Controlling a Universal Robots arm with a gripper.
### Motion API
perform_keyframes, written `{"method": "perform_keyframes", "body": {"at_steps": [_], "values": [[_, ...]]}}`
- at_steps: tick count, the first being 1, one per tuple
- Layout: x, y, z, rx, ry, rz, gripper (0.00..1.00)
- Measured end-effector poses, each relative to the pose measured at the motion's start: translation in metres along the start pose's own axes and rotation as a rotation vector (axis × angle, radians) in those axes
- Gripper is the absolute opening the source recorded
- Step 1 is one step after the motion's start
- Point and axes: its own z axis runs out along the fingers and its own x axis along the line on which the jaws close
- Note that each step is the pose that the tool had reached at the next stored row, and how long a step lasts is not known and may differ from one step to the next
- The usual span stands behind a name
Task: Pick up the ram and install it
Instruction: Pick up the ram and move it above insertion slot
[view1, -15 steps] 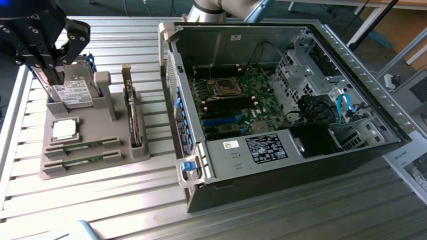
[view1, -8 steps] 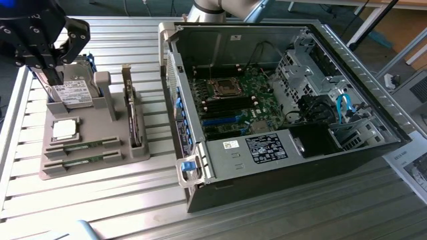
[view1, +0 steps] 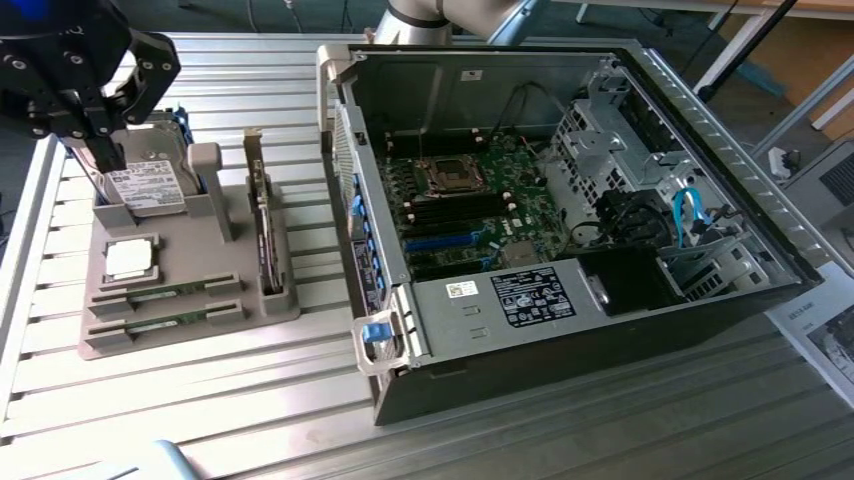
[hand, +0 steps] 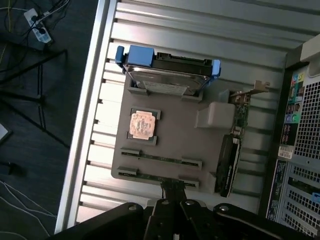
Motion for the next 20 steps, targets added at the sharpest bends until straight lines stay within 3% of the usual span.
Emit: {"method": "perform_keyframes", "body": {"at_steps": [11, 20], "values": [[0.0, -0.0001, 0.0, 0.0037, 0.007, -0.166, 0.1], [0.0, -0.0001, 0.0, 0.0078, 0.0147, -0.347, 0.1]]}}
